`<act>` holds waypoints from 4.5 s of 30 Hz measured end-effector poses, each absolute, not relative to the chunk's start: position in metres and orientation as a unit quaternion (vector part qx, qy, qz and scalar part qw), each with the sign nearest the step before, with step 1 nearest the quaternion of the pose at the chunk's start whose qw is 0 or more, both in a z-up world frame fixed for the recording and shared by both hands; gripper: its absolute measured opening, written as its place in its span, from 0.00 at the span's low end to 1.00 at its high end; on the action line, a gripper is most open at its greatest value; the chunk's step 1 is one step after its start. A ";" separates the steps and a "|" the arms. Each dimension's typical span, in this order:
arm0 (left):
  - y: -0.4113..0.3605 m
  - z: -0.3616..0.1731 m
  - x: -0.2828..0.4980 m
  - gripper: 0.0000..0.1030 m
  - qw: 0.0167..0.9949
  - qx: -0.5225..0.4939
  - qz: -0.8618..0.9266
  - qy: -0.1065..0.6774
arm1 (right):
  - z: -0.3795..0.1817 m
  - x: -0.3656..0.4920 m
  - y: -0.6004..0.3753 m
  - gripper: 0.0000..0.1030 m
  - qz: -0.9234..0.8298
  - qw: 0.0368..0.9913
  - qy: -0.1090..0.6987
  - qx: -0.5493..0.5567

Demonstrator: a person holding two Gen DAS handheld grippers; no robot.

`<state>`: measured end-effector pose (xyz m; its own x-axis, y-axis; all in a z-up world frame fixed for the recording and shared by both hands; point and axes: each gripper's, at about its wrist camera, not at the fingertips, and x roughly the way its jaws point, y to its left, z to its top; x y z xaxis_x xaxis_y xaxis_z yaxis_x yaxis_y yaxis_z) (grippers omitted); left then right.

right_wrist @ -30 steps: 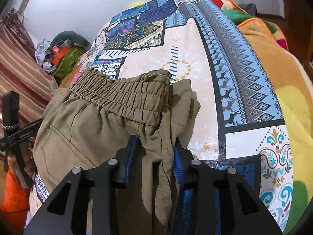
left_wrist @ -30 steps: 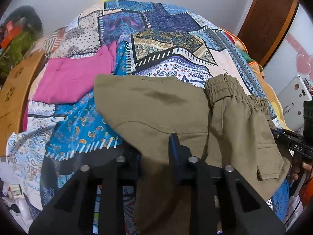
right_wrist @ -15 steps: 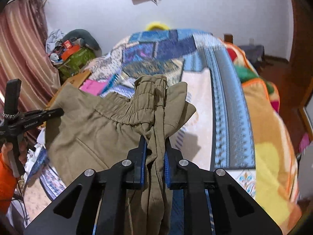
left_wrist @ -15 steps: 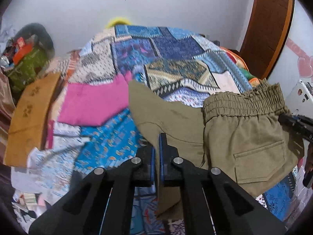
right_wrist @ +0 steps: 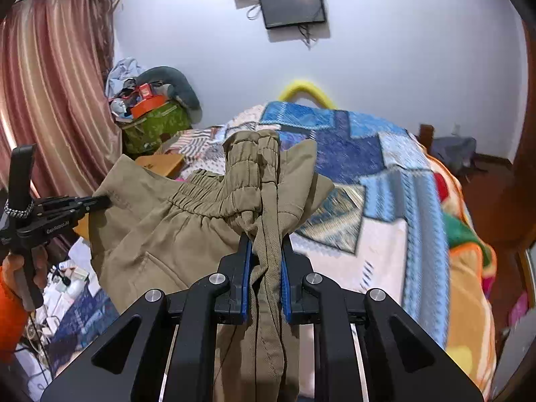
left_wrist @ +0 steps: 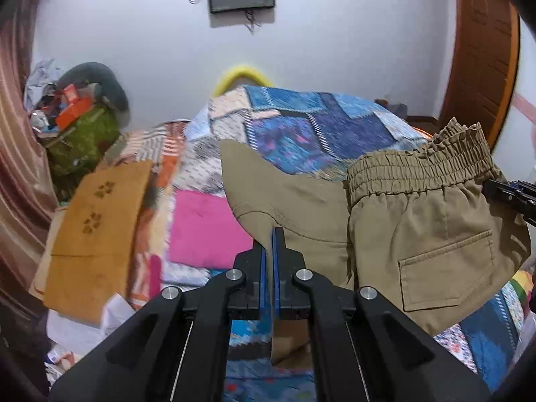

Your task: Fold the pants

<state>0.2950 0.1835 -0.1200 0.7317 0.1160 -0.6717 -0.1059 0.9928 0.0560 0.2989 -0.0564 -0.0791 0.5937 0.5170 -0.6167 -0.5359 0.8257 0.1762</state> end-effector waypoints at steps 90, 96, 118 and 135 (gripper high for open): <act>0.111 0.029 -0.019 1.00 0.994 -0.022 0.078 0.071 | 0.062 0.038 -0.013 0.99 0.329 0.943 0.051 -0.023; 0.116 0.027 -0.017 1.00 0.994 -0.030 0.076 0.075 | 0.058 0.036 -0.013 0.99 0.326 0.943 0.057 -0.026; 0.116 0.018 -0.003 1.00 0.993 -0.022 0.074 0.092 | 0.051 0.040 -0.021 0.99 0.318 0.944 0.082 -0.021; 0.116 0.017 0.003 1.00 0.993 -0.019 0.063 0.100 | 0.052 0.042 -0.025 0.99 0.319 0.943 0.091 -0.011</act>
